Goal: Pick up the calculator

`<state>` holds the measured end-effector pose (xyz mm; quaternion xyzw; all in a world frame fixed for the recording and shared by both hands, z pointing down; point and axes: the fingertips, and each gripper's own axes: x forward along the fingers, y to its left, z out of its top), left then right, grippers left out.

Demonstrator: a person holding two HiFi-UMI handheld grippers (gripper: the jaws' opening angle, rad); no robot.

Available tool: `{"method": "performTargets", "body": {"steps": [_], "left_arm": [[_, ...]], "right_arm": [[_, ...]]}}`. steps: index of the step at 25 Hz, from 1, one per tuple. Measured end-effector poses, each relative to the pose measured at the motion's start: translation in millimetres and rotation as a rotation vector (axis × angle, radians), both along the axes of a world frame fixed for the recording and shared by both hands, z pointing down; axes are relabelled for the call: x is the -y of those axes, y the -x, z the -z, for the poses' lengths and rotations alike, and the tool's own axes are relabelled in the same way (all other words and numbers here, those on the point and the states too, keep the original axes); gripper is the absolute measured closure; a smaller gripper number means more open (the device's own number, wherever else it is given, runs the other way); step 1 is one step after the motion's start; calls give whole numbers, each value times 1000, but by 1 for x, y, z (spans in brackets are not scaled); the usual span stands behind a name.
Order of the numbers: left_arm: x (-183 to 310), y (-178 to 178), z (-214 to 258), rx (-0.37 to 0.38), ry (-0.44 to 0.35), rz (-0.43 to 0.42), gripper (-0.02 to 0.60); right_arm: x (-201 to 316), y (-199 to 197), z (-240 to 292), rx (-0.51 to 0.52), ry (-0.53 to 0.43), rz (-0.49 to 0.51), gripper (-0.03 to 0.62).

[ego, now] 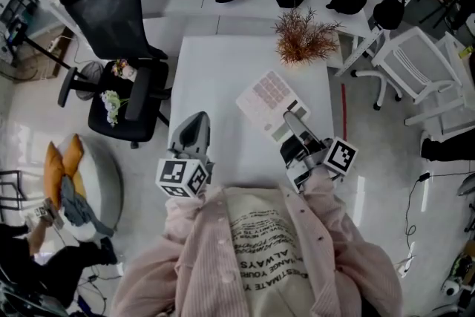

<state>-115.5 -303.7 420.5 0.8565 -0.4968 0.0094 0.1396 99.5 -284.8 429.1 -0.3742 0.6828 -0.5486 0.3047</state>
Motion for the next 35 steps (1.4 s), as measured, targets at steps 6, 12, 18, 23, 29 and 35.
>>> {"method": "performTargets", "body": {"steps": [6,12,18,23,29,35], "left_arm": [[3,7,11,-5,-26,14,580],[4,14,16,-6,-46,21,580],[5,15,17,4,-57,10,580],[5,13,17,25,-58,-3,580],[6,14,15,30,-54,-9,580],[7,14,14,33,-49,-10,580]], "right_arm": [[-1,-4,11,15,-24,-22,505],[-1,-4,18,40,-52,-45,505],[-1,-4,19,39,-60,-55,505],[-2,-4,20,53,-56,-63,505],[-2,-5,15,56,-39,-78,505],[-2,-6,13,55,-27,-83,505]]}}
